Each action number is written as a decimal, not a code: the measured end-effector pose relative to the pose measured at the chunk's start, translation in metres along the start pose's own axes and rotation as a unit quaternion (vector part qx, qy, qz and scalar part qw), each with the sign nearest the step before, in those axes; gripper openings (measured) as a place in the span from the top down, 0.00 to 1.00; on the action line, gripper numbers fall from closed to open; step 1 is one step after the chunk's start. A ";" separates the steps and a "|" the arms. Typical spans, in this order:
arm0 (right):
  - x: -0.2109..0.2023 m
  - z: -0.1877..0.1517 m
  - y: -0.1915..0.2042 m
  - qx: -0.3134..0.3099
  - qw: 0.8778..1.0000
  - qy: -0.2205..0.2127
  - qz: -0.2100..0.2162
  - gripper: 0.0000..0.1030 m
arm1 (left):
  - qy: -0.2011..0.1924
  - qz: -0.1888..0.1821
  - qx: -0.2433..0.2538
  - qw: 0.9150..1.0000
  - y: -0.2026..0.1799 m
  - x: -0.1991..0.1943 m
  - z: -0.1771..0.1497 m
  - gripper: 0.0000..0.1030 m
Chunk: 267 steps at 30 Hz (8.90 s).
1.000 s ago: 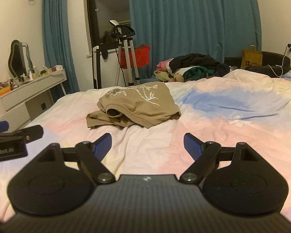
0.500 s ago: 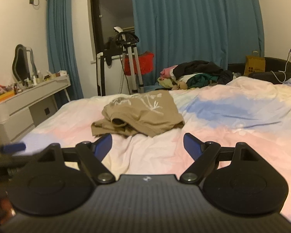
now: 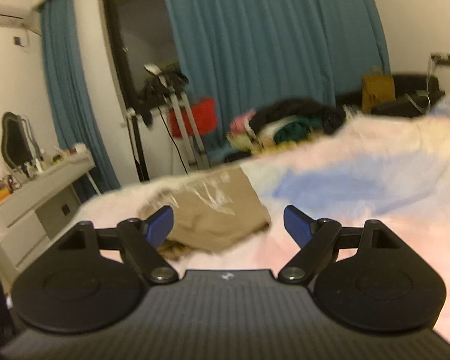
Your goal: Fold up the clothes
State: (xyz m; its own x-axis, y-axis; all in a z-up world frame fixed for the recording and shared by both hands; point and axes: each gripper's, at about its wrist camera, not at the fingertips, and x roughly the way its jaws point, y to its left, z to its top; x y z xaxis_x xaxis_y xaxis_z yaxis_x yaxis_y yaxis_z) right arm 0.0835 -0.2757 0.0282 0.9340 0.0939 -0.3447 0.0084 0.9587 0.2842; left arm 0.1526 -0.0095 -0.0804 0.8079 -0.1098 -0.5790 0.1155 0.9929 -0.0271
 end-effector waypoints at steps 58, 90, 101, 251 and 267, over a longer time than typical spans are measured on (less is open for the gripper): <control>0.051 -0.043 0.053 -0.104 0.992 0.055 0.041 0.93 | -0.204 -0.154 -0.107 0.961 0.049 -0.129 -0.019 0.94; 0.045 -0.077 0.093 -0.215 0.970 0.116 -0.011 0.39 | -0.120 -0.159 -0.089 0.976 0.004 -0.070 -0.014 0.94; 0.039 -0.052 -0.001 0.012 0.984 0.084 -0.160 0.16 | -0.148 -0.109 -0.037 0.982 -0.016 -0.076 -0.023 0.94; 0.027 0.053 0.067 -0.044 0.997 0.003 0.060 0.16 | -0.106 0.005 -0.026 0.994 0.032 -0.049 0.096 0.01; -0.006 -0.020 0.035 -0.040 0.998 -0.004 0.047 0.16 | -0.070 -0.002 -0.094 0.993 0.048 -0.062 -0.007 0.03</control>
State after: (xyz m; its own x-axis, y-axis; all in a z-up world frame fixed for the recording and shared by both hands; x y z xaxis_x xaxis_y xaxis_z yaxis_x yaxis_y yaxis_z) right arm 0.0705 -0.2372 0.0224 0.9318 0.1836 -0.3133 -0.1083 0.9640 0.2428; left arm 0.1039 0.0449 -0.0515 0.8819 -0.1056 -0.4594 0.0192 0.9818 -0.1888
